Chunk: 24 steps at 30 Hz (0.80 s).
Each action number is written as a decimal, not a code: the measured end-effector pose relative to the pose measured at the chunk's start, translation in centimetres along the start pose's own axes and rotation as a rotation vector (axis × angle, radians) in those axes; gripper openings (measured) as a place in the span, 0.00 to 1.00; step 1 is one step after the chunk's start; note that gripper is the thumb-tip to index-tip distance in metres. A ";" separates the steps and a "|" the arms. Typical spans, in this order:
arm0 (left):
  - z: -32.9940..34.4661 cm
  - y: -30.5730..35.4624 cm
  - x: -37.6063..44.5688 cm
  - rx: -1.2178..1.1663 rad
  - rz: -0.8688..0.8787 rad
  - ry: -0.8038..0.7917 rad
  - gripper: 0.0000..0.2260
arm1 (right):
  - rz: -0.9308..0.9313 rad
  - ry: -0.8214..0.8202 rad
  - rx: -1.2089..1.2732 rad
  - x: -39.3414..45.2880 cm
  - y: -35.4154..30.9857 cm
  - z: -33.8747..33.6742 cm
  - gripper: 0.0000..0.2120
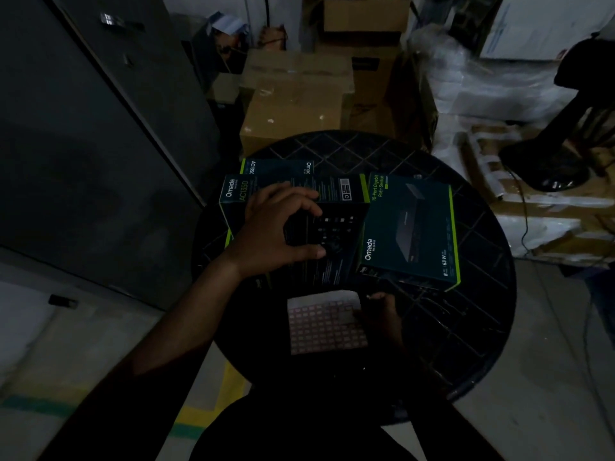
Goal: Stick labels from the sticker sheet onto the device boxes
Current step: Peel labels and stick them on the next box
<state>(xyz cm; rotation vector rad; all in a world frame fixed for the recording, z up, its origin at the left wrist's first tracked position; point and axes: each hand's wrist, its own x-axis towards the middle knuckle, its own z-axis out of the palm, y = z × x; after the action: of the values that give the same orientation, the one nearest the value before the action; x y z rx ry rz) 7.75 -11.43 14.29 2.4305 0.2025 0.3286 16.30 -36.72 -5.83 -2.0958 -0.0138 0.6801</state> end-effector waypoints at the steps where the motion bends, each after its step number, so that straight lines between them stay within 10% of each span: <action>1: 0.1 0.0 0.0 -0.003 0.000 0.016 0.27 | 0.026 0.001 -0.055 0.3 0.4 0.3 0.23; 8: 0.4 -0.4 0.2 -0.005 -0.004 0.151 0.17 | -0.007 0.139 -0.316 -0.1 0.1 0.4 0.25; 17: 0.2 -1.0 -0.1 0.079 0.022 0.350 0.08 | -0.465 -0.025 0.151 -5.8 -12.1 -0.6 0.11; 24: -0.9 -1.9 -0.4 0.061 -0.068 0.408 0.07 | -0.907 0.012 -0.085 -8.1 -21.5 -1.6 0.08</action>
<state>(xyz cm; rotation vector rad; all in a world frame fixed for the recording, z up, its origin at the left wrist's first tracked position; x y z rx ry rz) 6.99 -9.57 13.63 2.3856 0.4768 0.7961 15.36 -27.29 15.16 -1.8923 -0.9355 0.1071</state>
